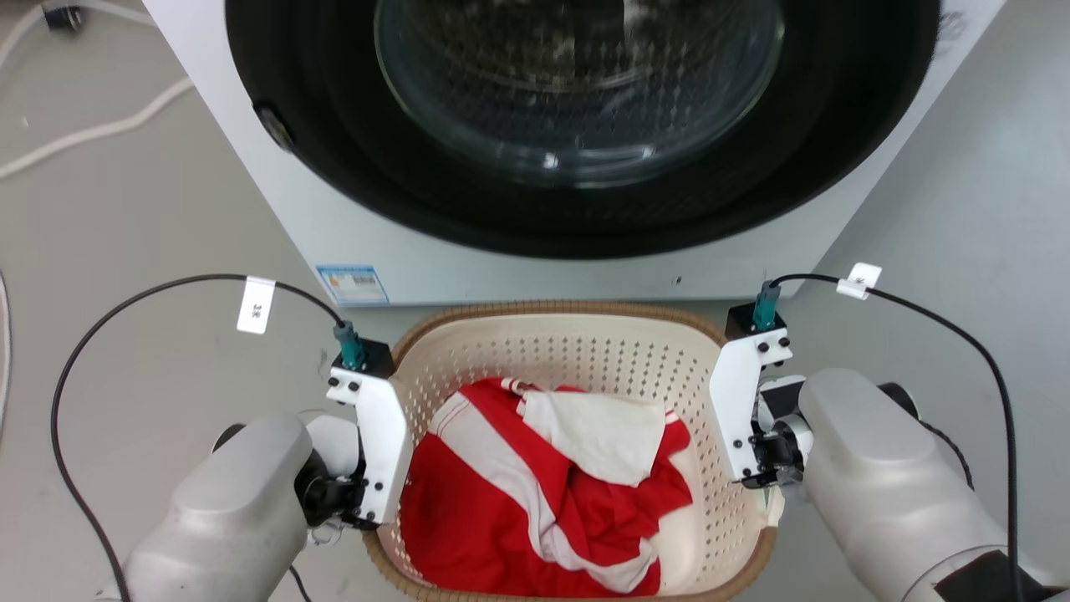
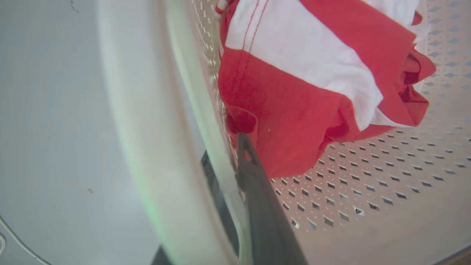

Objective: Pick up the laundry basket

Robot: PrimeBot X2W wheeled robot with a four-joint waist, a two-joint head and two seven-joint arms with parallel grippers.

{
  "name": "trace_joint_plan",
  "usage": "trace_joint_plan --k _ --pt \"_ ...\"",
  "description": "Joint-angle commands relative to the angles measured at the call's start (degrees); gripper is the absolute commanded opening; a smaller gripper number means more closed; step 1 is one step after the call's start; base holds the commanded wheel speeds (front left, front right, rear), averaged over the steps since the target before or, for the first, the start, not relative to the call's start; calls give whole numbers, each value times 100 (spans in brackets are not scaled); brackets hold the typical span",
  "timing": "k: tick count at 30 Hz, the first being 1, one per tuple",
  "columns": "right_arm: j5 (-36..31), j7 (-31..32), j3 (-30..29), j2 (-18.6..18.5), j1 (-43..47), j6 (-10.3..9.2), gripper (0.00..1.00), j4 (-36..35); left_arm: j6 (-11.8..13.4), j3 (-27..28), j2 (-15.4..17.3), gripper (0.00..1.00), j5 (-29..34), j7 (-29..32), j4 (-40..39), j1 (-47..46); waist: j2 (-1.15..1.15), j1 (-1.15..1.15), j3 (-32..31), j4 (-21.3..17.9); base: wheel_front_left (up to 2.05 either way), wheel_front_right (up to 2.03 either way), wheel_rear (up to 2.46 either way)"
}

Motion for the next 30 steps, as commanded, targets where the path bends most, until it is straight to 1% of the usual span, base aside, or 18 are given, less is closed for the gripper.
trace_joint_plan --k 1,9,12,18,26,30 --pt "-14 98 94 -174 76 16 0 -3 1 -59 297 0 3 78 49 82 0 1 -469 -68 0 0 0" --pt "386 634 375 -195 418 16 0 16 7 -344 601 0 -535 532 -143 480 0 1 -1242 -110 0 0 0" --pt "522 831 461 -206 477 16 0 -27 8 -491 729 0 -641 732 -263 569 0 1 -1394 -133 0 0 0" --pt "696 1187 672 -211 463 17 0 -100 7 -584 860 0 -897 982 -385 629 0 1 -1610 -164 0 0 0" --pt "864 1345 821 -210 460 18 0 -148 7 -651 790 0 -1082 1124 -301 693 0 1 -1764 -195 0 0 0" --pt "887 1415 1067 -199 513 23 0 -335 7 -678 782 0 -1134 1166 -284 641 0 1 -1773 -213 0 0 0"
